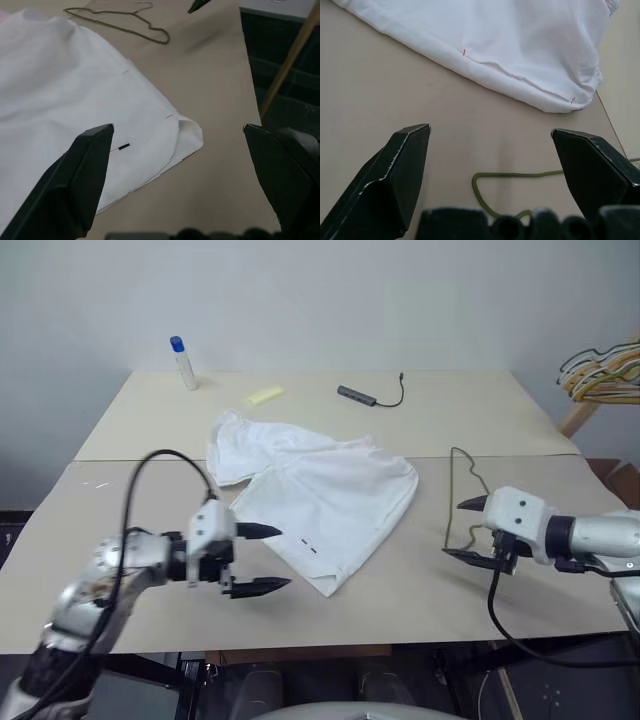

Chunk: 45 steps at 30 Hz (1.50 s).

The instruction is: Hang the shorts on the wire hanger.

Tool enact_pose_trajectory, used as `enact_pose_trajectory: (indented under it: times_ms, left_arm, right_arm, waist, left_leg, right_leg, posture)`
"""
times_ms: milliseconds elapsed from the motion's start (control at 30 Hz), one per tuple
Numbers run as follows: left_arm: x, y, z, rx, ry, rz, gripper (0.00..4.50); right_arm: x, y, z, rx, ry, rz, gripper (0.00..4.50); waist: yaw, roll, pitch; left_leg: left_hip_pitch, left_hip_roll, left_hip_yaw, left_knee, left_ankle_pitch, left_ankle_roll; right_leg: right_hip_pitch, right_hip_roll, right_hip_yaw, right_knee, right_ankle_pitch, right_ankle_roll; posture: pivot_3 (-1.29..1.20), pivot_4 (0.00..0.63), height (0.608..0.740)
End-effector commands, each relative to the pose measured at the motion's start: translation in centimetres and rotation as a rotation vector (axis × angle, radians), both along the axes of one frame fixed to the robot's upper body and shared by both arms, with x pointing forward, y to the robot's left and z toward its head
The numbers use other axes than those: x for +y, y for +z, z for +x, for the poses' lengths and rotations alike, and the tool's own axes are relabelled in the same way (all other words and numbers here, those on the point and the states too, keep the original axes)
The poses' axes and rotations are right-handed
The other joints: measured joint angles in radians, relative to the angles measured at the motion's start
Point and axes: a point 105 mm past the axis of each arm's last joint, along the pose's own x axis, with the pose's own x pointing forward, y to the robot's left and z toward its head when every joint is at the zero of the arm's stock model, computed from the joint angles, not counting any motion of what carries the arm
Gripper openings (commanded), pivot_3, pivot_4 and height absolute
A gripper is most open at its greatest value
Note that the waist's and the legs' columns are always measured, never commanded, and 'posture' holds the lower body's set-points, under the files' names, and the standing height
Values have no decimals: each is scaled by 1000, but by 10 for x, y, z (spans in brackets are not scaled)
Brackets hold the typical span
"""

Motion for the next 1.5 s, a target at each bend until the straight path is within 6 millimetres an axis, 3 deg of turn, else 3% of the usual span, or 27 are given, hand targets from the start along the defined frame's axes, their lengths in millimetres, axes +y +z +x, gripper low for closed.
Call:
enact_pose_trajectory:
  times_ms: [33,133,333,567,667,1067,1233,1400,1500]
  left_arm:
    - [-22,-20,8,-50,-13,91,4500]
    - [-38,-37,9,-81,-13,149,4500]
    - [-60,-48,6,-50,9,133,4500]
    - [-63,-66,18,-40,131,217,4500]
    - [-62,-67,12,-4,104,230,3986]
    - [-53,-68,24,21,186,248,160]
    - [-32,-48,22,10,161,228,32]
    - [4,6,-9,25,27,126,32]
    - [29,26,-20,8,5,125,32]
  right_arm:
    - [3,8,0,-44,-12,-5,4485]
    - [6,10,-2,-46,-31,27,4485]
    - [7,10,-3,-52,-41,27,4485]
    - [8,9,0,-58,-47,23,4485]
    - [7,9,2,-61,-48,21,4500]
    - [6,8,6,-61,-52,7,4500]
    - [8,0,13,-93,-42,-47,4500]
    - [18,-9,37,-206,-14,-168,4500]
    - [31,-16,43,-236,51,-200,4500]
  waist:
    - [-4,0,0]
    - [-13,0,0]
    - [-28,0,0]
    - [-27,0,-1]
    - [-26,0,-1]
    - [-28,2,-2]
    - [-41,2,-2]
    - [-68,2,-2]
    - [-66,3,-2]
  left_leg:
    - [0,0,0,0,0,0]
    - [-1,0,0,0,0,0]
    - [0,0,0,0,0,0]
    - [0,0,-1,0,0,0]
    - [0,0,-1,1,0,0]
    - [1,0,-1,1,0,0]
    - [0,0,-1,0,0,0]
    - [0,2,0,-1,0,0]
    - [0,2,0,-1,0,0]
  right_leg:
    - [0,0,0,0,0,0]
    - [0,0,0,0,0,0]
    - [0,0,1,0,0,0]
    - [0,1,1,0,0,1]
    - [1,1,1,0,0,1]
    - [1,1,1,0,0,1]
    - [0,2,1,0,0,0]
    - [-2,3,2,1,0,0]
    - [-2,2,2,0,0,0]
  posture:
    - [-24,0,740]
    - [-41,0,740]
    - [-49,0,740]
    - [-39,0,740]
    - [-37,0,740]
    - [-31,0,740]
    - [-32,0,740]
    - [-30,0,740]
    - [-7,0,740]
